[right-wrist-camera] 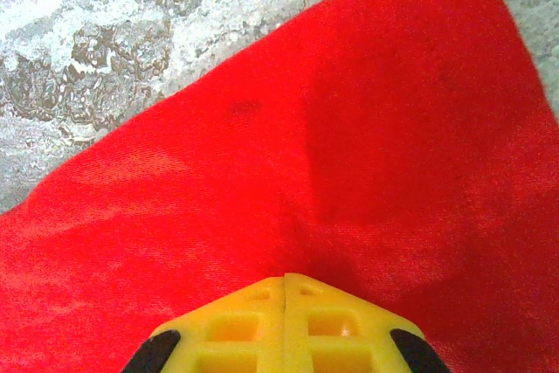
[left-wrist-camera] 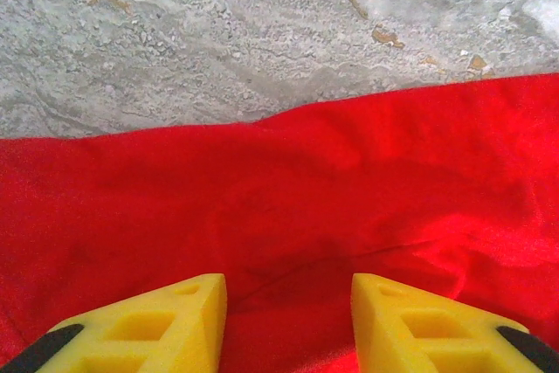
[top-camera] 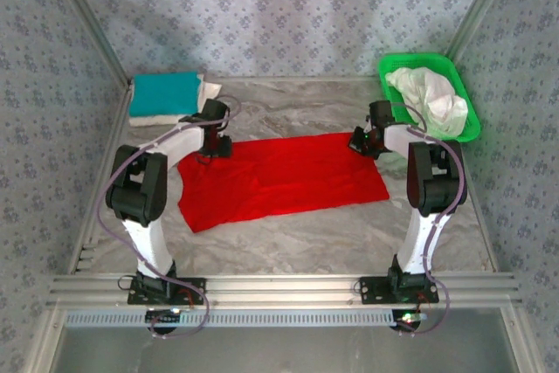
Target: Fold and stack the t-shirts
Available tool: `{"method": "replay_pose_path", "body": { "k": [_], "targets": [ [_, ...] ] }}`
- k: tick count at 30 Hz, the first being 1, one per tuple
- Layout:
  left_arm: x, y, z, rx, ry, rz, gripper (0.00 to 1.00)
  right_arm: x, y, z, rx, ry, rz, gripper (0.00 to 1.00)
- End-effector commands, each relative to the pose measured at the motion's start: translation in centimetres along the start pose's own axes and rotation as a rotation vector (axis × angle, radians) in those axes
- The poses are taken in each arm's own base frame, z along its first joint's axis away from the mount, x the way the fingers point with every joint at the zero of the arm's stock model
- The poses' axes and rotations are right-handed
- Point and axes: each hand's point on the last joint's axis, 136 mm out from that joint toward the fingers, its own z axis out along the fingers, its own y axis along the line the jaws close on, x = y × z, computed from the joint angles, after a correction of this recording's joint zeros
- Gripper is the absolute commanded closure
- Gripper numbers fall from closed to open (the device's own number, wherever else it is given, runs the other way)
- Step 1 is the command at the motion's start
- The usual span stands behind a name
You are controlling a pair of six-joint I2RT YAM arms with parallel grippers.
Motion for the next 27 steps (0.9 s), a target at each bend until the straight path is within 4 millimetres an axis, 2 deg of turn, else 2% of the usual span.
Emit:
{"method": "replay_pose_path", "body": {
  "k": [1,3,6,11,14,17,21,27],
  "targets": [
    [0.6,0.6,0.5,-0.023,0.017,-0.014,0.57,0.0,0.4,-0.7,-0.003,0.004,-0.017,1.00],
    [0.2,0.7,-0.2,-0.025,-0.009,-0.016,0.56,0.0,0.3,-0.7,0.002,0.005,-0.018,1.00],
    [-1.0,0.4,-1.9,-0.010,-0.067,0.000,0.48,0.0,0.3,-0.8,0.001,0.003,-0.020,1.00],
    [-3.0,0.2,-6.1,-0.004,-0.167,-0.012,0.48,0.0,0.4,-0.8,0.000,0.004,-0.020,1.00],
    [-2.5,-0.3,-7.6,0.023,-0.180,-0.037,0.54,0.0,0.4,-0.9,0.005,0.001,-0.020,1.00],
    [-0.8,-0.6,-6.7,0.050,-0.128,-0.063,0.60,0.0,0.4,-0.7,0.003,0.003,-0.020,1.00],
    [1.3,-0.7,-4.9,0.060,-0.091,-0.086,0.61,0.0,0.5,-0.7,0.000,0.004,-0.019,1.00],
    [1.6,-0.3,-2.3,0.055,-0.051,-0.102,0.61,0.1,0.5,-0.8,0.003,0.005,-0.025,1.00]
  ]
}}
